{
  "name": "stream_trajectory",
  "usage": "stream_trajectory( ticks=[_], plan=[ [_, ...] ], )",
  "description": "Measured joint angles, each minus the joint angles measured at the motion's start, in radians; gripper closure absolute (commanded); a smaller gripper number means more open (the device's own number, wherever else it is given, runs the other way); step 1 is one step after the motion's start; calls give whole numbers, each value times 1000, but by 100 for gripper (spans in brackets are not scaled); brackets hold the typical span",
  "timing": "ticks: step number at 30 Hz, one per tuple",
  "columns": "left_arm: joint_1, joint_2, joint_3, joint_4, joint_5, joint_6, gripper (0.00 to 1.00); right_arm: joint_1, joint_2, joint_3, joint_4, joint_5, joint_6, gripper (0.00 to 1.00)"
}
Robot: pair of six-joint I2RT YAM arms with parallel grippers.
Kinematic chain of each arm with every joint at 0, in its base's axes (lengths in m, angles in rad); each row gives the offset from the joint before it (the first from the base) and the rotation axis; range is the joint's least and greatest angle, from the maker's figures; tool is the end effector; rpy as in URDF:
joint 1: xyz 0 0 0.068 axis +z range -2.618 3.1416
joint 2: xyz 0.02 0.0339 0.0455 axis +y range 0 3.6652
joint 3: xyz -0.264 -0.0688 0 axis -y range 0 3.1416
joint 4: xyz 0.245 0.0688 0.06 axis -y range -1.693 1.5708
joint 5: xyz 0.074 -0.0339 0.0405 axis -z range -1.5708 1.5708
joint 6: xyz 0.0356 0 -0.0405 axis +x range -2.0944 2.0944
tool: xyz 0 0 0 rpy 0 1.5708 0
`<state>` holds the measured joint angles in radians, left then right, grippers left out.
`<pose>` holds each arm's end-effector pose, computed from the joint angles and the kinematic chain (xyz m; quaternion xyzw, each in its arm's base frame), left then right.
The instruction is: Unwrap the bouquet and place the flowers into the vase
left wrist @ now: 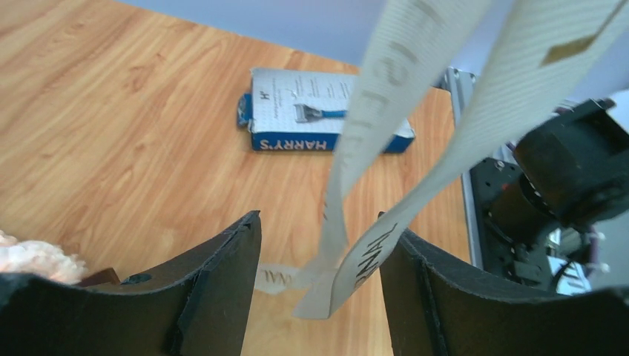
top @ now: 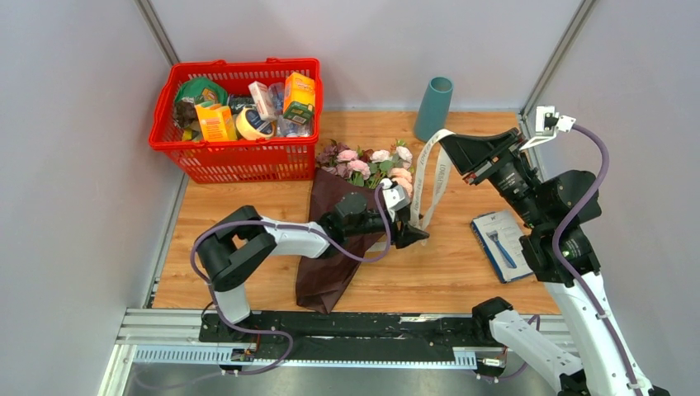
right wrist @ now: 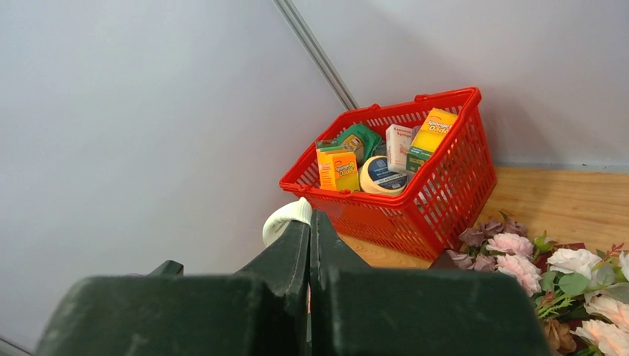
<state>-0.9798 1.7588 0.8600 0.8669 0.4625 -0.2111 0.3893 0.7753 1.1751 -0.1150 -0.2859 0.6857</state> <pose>0.1955 -0.3199 0.2151 0.4100 0.5884 -0.5161 0.4683 0.1235 0.0615 0.4793 -0.0251 0.6038 0.4789 0.6367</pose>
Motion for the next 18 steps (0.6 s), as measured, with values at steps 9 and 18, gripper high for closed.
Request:
stream_trajectory(
  ticks=[9,18],
  plan=[
    [-15,129,80,134,-56,-26,100,0,-59,-44,0,50,16,89],
    [-18,-31,31,148,-115,-58,100,0,-211,-165,-34,174,-27,56]
  ],
)
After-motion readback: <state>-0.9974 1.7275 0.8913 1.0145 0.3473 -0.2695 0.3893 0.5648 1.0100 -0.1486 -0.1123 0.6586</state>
